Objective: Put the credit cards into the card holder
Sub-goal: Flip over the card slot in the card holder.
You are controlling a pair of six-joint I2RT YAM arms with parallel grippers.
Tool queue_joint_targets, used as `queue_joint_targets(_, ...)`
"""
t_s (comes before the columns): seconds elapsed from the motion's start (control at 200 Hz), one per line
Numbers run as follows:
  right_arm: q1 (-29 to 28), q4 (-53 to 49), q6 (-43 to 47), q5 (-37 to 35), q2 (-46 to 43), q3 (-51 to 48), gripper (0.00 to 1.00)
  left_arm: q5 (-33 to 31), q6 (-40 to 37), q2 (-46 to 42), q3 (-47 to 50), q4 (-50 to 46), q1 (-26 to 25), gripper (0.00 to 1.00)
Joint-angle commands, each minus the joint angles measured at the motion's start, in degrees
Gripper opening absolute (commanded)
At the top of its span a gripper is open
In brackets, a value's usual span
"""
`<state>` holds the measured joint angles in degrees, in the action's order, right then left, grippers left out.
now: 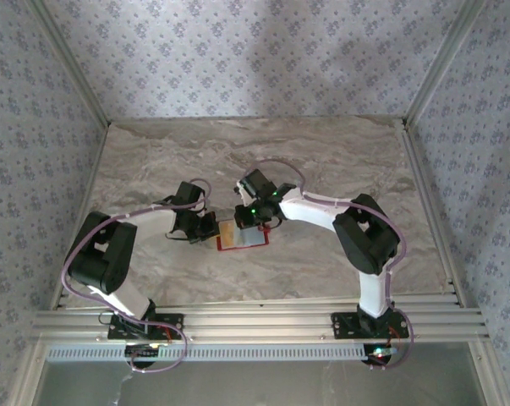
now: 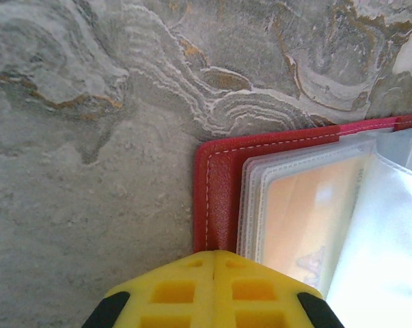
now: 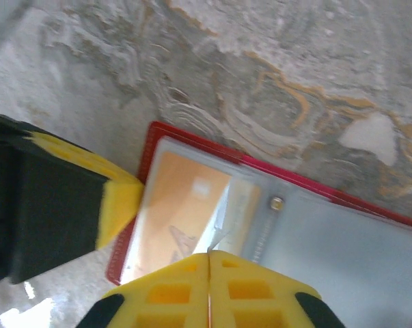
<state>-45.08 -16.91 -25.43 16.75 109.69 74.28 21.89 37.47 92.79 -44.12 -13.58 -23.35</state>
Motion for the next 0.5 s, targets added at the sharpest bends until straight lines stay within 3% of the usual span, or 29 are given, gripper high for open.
queue_joint_targets(0.0,0.05,4.28,-3.68,6.05,1.29,0.17,0.16,-1.47,-0.92,3.98,1.09,0.23,-0.56,0.00)
queue_joint_targets(0.225,0.03,9.33,-7.15,8.49,2.29,-1.50,0.20,0.37,-0.24,3.89,1.49,1.35,-0.38,0.03)
queue_joint_targets(0.495,-0.26,8.64,-6.82,8.30,2.59,-0.89,0.27,0.29,0.23,2.12,2.36,1.37,0.48,0.06)
